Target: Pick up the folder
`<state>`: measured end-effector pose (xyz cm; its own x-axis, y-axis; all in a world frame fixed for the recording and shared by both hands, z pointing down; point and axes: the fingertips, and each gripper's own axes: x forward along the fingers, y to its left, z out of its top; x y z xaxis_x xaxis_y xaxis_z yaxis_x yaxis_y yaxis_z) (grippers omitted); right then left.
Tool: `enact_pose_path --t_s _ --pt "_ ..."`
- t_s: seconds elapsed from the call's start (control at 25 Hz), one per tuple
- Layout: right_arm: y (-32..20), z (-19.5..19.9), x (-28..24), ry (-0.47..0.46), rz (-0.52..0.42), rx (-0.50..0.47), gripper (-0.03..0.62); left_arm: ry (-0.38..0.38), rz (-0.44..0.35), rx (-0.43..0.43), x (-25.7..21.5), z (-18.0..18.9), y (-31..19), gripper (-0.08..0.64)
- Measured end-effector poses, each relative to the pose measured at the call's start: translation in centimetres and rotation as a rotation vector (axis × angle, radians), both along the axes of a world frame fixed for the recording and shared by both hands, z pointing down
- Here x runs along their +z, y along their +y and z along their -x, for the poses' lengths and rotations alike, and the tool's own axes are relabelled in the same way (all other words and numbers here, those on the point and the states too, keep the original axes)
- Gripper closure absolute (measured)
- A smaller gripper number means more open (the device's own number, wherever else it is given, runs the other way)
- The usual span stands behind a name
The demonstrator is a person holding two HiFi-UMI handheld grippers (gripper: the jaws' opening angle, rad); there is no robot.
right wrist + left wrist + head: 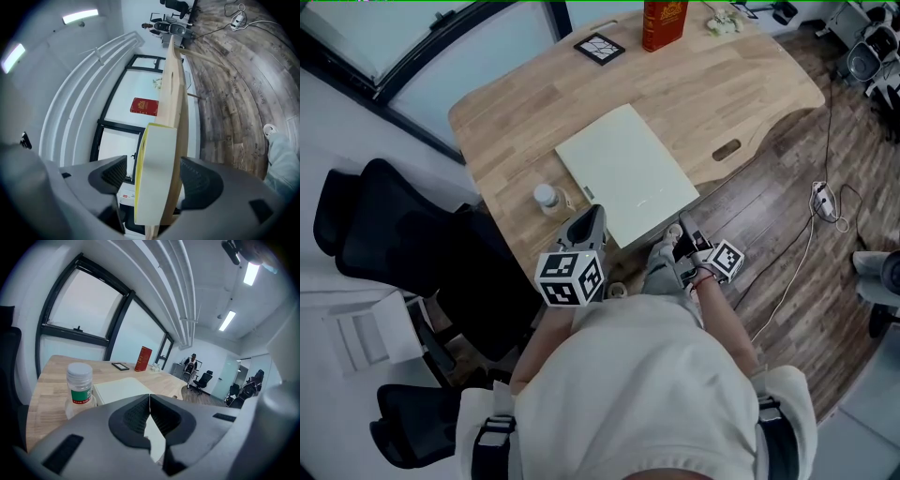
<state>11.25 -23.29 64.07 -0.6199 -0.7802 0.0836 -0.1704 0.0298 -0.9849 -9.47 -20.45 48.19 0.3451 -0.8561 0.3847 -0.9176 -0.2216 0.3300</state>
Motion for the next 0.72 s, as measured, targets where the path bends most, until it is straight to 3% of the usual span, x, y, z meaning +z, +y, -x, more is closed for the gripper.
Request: enact_pose_path --t_s 0.24,0.72 --pt "-1.3 0.1 0.9 -0.026 0.002 -0.025 0.172 -0.006 0.004 -0.013 0.3 -0.1 -0.3 0.538" --pt "-4.4 1.3 1.9 -0.050 0.031 -0.022 0.133 -0.022 0.007 -0.070 0.4 0.6 -0.9 0.538"
